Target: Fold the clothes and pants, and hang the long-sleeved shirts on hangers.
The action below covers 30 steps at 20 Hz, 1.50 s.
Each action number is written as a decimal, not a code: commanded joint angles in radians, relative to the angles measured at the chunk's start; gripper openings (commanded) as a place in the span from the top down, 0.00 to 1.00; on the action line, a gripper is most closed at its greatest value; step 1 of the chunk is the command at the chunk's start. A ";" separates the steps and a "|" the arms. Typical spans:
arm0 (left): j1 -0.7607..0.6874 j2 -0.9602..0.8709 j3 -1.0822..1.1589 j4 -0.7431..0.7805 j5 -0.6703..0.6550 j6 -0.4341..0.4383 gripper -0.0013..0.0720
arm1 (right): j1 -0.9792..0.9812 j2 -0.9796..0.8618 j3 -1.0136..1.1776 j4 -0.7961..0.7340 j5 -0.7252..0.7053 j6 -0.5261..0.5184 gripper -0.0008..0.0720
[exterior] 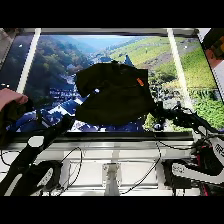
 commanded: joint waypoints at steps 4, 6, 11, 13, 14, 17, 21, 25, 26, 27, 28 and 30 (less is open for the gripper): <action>0.000 -0.007 0.201 0.001 0.090 0.163 0.97 | 0.000 0.228 0.015 0.014 -0.012 -0.058 0.97; 0.000 -0.043 0.325 0.001 0.134 0.164 0.97 | 0.000 0.278 0.078 0.015 0.029 -0.058 0.97; -0.063 -0.256 0.676 0.001 0.135 0.216 0.97 | 0.122 0.266 0.361 0.015 -0.021 -0.048 0.98; -0.119 -0.379 0.813 0.001 0.172 0.216 0.97 | 0.196 0.235 0.459 0.015 -0.142 -0.005 0.98; -0.140 -0.441 0.887 0.001 0.198 0.230 0.97 | 0.224 0.213 0.510 0.016 -0.222 0.008 0.98; -0.146 -0.630 1.197 0.001 0.196 0.323 0.97 | 0.249 0.129 0.708 0.013 -0.389 0.006 0.98; -0.144 -0.766 1.550 0.055 0.158 0.349 0.97 | 0.247 0.055 0.935 0.008 -0.387 0.000 0.98; -0.140 -0.772 1.628 0.137 0.061 0.349 0.97 | 0.246 0.051 0.982 -0.002 -0.366 0.000 0.97; -0.134 -0.775 1.628 0.145 0.008 0.349 0.97 | 0.242 0.051 0.982 -0.035 -0.349 0.001 0.97; -0.123 -0.779 1.627 0.144 -0.051 0.349 0.97 | 0.232 0.051 0.982 -0.077 -0.305 0.001 0.97; -0.113 -0.782 1.619 0.145 -0.105 0.349 0.97 | 0.213 0.052 0.982 -0.119 -0.237 0.002 0.97; -0.101 -0.782 1.590 0.164 -0.161 0.344 0.98 | 0.155 0.052 0.978 -0.236 -0.068 0.080 0.98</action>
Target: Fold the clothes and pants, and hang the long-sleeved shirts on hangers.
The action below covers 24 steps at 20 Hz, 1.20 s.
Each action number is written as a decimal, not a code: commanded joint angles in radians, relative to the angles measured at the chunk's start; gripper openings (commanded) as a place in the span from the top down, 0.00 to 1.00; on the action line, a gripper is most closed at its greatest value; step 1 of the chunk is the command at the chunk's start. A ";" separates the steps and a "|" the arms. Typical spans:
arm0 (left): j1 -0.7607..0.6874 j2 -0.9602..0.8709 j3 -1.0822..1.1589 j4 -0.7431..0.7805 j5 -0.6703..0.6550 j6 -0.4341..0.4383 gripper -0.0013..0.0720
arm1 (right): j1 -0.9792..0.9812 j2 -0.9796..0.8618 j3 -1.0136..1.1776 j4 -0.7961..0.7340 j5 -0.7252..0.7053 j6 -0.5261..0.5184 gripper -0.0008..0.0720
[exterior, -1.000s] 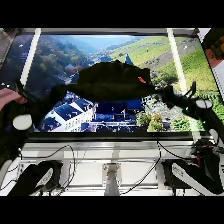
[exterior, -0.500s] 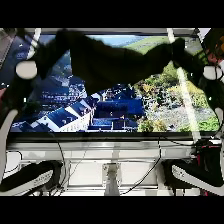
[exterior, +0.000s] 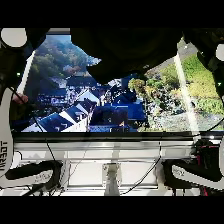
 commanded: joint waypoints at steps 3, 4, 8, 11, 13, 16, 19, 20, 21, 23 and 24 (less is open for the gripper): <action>0.015 0.011 -0.076 0.205 -0.176 -0.131 0.98 | -0.104 0.051 -0.045 -0.294 0.330 0.119 0.98; 0.015 0.032 -0.122 0.255 -0.197 -0.176 0.98 | -0.113 0.092 -0.092 -0.346 0.377 0.119 0.98; -0.030 0.207 -0.413 0.377 -0.207 -0.257 0.98 | -0.119 0.307 -0.400 -0.439 0.462 0.164 0.98; -0.097 0.396 -0.664 0.470 -0.205 -0.376 0.98 | -0.119 0.466 -0.640 -0.458 0.518 0.238 0.98; -0.127 0.510 -0.803 0.580 -0.206 -0.540 0.98 | -0.119 0.563 -0.763 -0.487 0.548 0.298 0.98; -0.156 0.613 -0.942 0.684 -0.206 -0.663 0.98 | -0.119 0.640 -0.869 -0.529 0.663 0.357 0.98; -0.207 0.632 -0.990 0.700 -0.231 -0.683 0.98 | -0.118 0.700 -0.935 -0.558 0.758 0.410 0.98; -0.231 0.631 -0.990 0.724 -0.235 -0.683 0.98 | -0.118 0.729 -0.950 -0.582 0.765 0.432 0.98; -0.253 0.632 -0.989 0.755 -0.235 -0.684 0.98 | -0.118 0.755 -0.958 -0.615 0.786 0.459 0.98; -0.274 0.633 -0.989 0.790 -0.236 -0.694 0.98 | -0.118 0.797 -0.958 -0.691 0.865 0.502 0.98; -0.280 0.633 -0.989 0.792 -0.237 -0.694 0.98 | -0.118 0.822 -0.958 -0.722 0.904 0.521 0.98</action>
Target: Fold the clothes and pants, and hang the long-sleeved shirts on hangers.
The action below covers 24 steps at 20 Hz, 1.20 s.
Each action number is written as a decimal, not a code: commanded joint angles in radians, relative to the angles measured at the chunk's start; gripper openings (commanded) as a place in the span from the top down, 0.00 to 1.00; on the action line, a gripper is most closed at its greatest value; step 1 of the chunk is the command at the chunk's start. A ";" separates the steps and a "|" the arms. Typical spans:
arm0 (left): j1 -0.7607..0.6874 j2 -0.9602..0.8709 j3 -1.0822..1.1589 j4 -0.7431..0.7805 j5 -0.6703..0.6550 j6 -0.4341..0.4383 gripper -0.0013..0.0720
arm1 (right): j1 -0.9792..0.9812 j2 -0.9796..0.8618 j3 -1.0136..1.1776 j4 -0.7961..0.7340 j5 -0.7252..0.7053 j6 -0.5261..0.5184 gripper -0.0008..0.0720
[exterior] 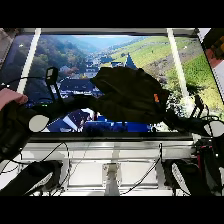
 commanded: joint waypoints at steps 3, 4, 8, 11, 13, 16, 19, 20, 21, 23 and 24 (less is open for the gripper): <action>-0.056 0.008 0.000 0.056 0.011 -0.026 0.98 | 0.000 0.126 -0.021 -0.076 0.108 0.127 0.98; -0.058 -0.003 0.019 0.056 0.021 -0.026 0.98 | 0.000 0.127 -0.020 -0.060 0.079 0.144 0.98; -0.029 -0.166 0.197 0.129 0.074 -0.021 0.98 | 0.000 0.023 -0.018 -0.014 -0.180 0.145 0.98; 0.010 -0.344 0.370 0.164 0.127 0.010 0.98 | 0.000 -0.153 0.017 0.063 -0.407 0.145 0.98; 0.053 -0.442 0.465 0.164 0.180 0.013 0.98 | -0.001 -0.285 0.092 0.077 -0.504 0.145 0.98; 0.126 -0.532 0.524 0.116 0.316 0.012 0.98 | 0.000 -0.475 0.230 0.081 -0.615 0.151 0.98; 0.158 -0.605 0.524 0.043 0.474 0.012 0.98 | 0.001 -0.646 0.345 0.081 -0.711 0.214 0.98; 0.156 -0.640 0.524 0.021 0.559 0.012 0.98 | 0.000 -0.694 0.371 0.085 -0.749 0.240 0.98; 0.141 -0.682 0.524 0.010 0.674 0.012 0.98 | 0.001 -0.743 0.392 0.086 -0.805 0.322 0.98; 0.112 -0.792 0.531 0.010 0.942 0.012 0.97 | 0.017 -0.826 0.418 0.089 -0.974 0.488 0.97; 0.102 -0.846 0.541 0.010 1.036 0.012 0.97 | 0.030 -0.861 0.428 0.090 -1.083 0.535 0.97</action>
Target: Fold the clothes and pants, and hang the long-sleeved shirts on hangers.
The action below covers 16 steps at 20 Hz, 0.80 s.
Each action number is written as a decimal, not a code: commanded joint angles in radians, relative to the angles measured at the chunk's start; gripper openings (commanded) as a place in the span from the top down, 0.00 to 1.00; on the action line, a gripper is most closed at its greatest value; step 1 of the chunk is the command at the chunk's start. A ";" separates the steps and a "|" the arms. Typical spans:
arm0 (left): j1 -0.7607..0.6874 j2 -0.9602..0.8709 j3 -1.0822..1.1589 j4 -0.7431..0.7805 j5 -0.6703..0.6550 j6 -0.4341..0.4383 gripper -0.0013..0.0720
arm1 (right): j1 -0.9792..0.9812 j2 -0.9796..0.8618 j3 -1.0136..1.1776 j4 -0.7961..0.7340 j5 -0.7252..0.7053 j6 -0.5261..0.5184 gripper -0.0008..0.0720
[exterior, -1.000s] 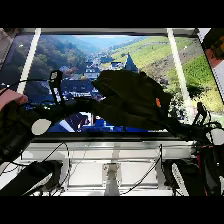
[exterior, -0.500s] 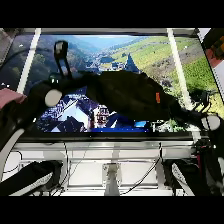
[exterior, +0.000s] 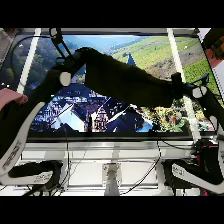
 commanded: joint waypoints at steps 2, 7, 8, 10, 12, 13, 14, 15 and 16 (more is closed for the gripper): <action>-0.021 -0.216 0.031 -0.023 0.457 -0.031 0.90 | 0.039 -0.165 0.070 0.005 -0.408 0.203 0.92; -0.008 -0.236 0.031 -0.014 0.449 -0.107 0.25 | -0.025 -0.175 0.135 -0.049 -0.358 0.199 0.18; -0.001 -0.213 0.031 0.011 0.441 -0.107 0.25 | -0.063 -0.175 0.169 -0.075 -0.209 0.180 0.18; 0.018 -0.128 0.031 0.088 0.306 -0.108 0.25 | -0.162 -0.188 0.257 -0.085 0.155 -0.177 0.18; 0.034 -0.003 0.031 0.148 0.019 -0.111 0.25 | -0.250 -0.235 0.356 0.018 0.512 -0.576 0.18; 0.035 0.057 0.031 0.167 -0.104 -0.111 0.25 | -0.286 -0.276 0.406 0.074 0.672 -0.684 0.18; 0.037 0.114 0.031 0.180 -0.198 -0.110 0.25 | -0.310 -0.319 0.447 0.105 0.773 -0.727 0.14; 0.033 0.175 0.031 0.181 -0.273 -0.097 0.25 | -0.326 -0.367 0.486 0.118 0.848 -0.735 0.06; 0.029 0.235 0.031 0.180 -0.326 -0.061 0.25 | -0.335 -0.423 0.529 0.121 0.925 -0.736 0.05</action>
